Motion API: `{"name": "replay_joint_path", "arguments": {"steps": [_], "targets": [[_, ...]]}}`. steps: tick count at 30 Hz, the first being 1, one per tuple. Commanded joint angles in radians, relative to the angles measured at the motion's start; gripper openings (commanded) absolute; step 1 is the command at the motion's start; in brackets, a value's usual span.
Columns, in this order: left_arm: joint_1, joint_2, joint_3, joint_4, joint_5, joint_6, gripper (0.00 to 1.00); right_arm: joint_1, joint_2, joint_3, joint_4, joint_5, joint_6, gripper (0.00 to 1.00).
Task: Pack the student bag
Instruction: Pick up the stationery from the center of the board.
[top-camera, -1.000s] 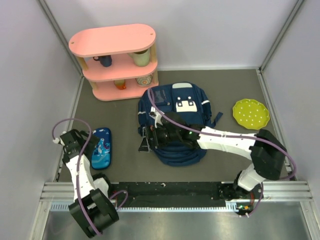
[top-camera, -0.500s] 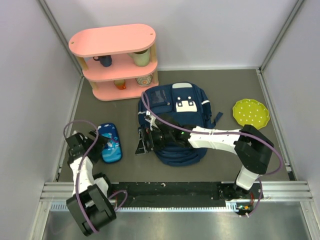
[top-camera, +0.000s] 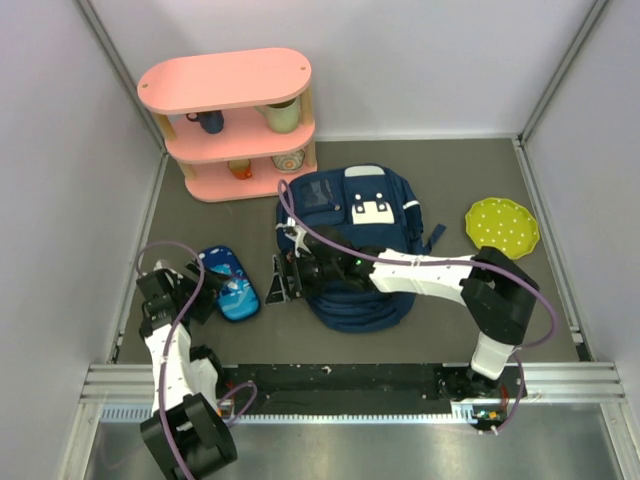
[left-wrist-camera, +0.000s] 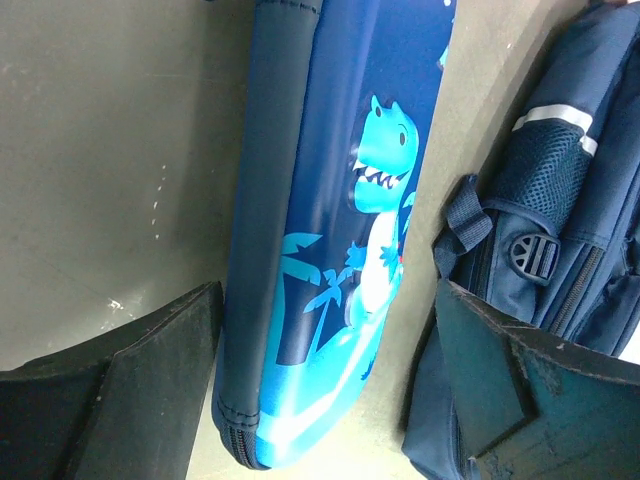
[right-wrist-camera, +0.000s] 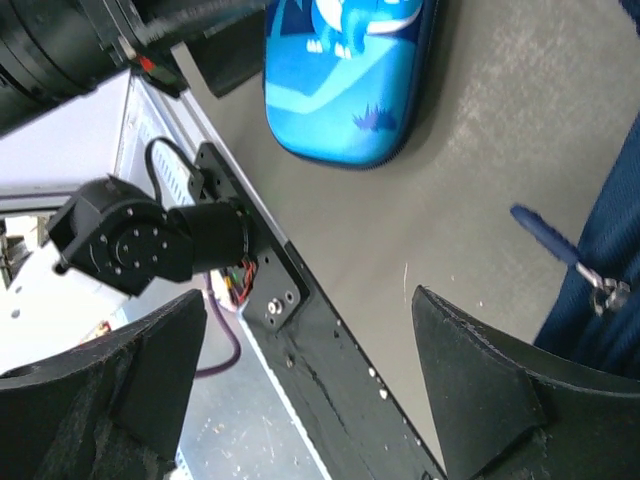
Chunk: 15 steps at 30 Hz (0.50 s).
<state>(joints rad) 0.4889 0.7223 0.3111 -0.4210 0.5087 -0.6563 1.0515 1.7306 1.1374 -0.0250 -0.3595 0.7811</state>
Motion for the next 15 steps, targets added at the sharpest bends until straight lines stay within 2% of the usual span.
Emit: {"name": "replay_joint_path", "arguments": {"steps": [1,5,6,7,15], "targets": [[-0.009,0.019,-0.004,0.019,-0.007,-0.003,0.89,0.01,0.049,0.11,-0.004,0.046,-0.008,0.82],[-0.012,0.045,0.008,0.021,-0.036,0.0,0.9,0.002,0.115,0.192,-0.013,0.05,0.0,0.8],[-0.013,0.048,0.009,0.031,-0.038,0.003,0.98,0.002,0.132,0.206,-0.016,0.051,0.001,0.8],[-0.012,0.048,0.011,0.037,-0.041,0.01,0.99,-0.001,0.162,0.219,-0.016,0.048,0.004,0.8],[-0.027,0.1,0.026,0.037,-0.111,0.027,0.97,0.001,0.314,0.34,-0.046,0.089,0.018,0.8]]}}
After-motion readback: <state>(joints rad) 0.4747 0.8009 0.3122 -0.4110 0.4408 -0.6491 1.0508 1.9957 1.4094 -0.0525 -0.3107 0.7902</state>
